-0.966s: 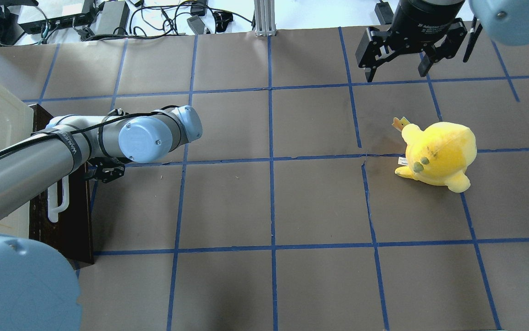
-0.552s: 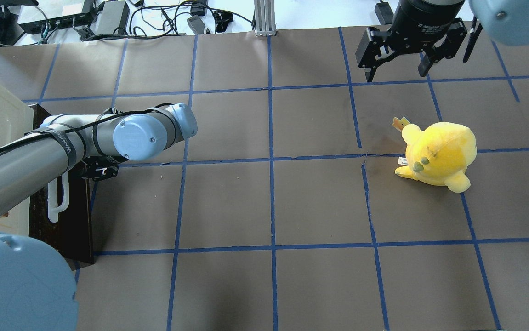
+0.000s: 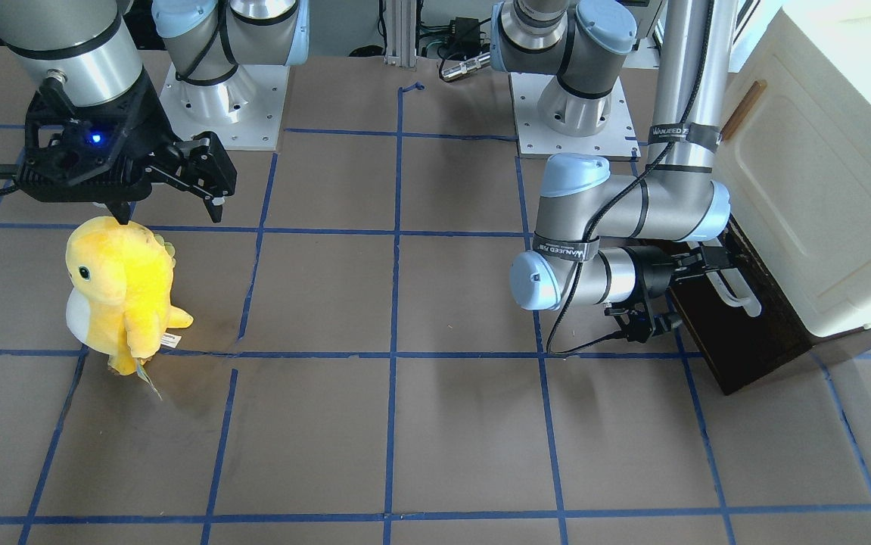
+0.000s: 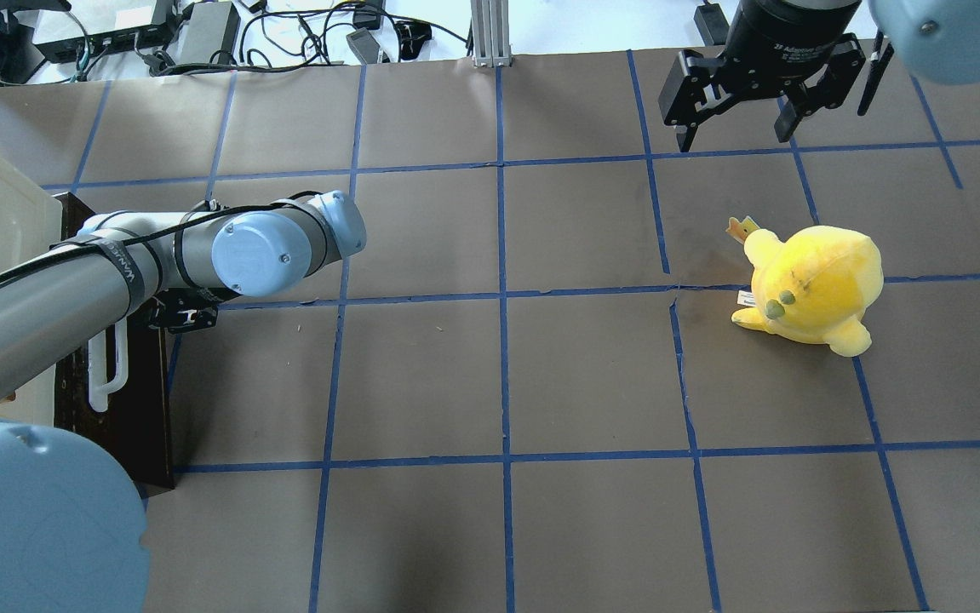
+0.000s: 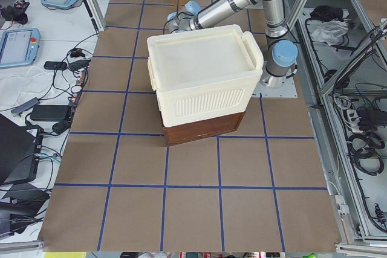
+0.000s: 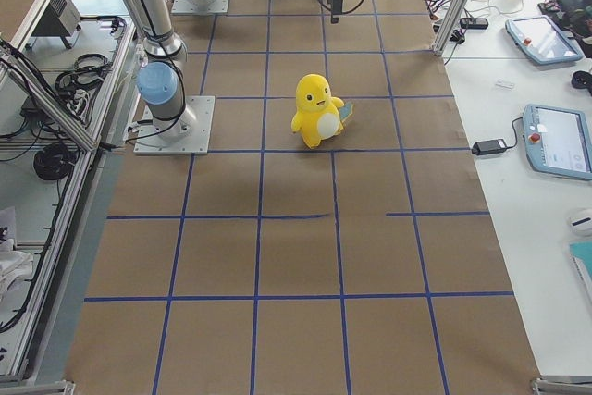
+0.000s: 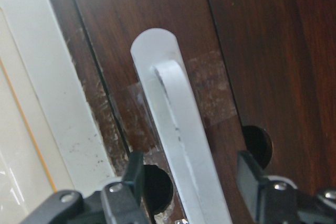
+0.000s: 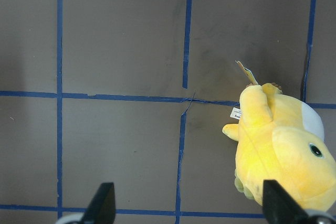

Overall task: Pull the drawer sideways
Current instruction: 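Close the left gripper on the white bar handle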

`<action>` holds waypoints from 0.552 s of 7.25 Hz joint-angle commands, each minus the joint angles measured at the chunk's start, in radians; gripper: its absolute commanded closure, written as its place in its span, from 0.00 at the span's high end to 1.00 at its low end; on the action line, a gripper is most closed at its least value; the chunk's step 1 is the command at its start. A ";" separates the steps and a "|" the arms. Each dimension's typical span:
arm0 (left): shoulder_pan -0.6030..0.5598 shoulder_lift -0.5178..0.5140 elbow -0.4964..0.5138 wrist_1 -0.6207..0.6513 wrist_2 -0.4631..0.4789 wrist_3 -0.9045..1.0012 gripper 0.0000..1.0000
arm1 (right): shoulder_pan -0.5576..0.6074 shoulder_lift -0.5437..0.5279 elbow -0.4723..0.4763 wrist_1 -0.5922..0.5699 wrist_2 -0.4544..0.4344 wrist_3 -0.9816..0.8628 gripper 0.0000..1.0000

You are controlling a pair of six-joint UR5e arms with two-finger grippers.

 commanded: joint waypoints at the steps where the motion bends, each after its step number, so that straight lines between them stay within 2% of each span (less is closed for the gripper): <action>1: -0.003 -0.002 0.001 0.006 0.002 0.007 0.53 | 0.000 0.000 0.000 0.000 0.000 0.000 1.00; 4: -0.006 -0.002 0.003 0.006 -0.001 0.011 0.46 | 0.000 0.000 0.000 0.000 0.000 0.000 1.00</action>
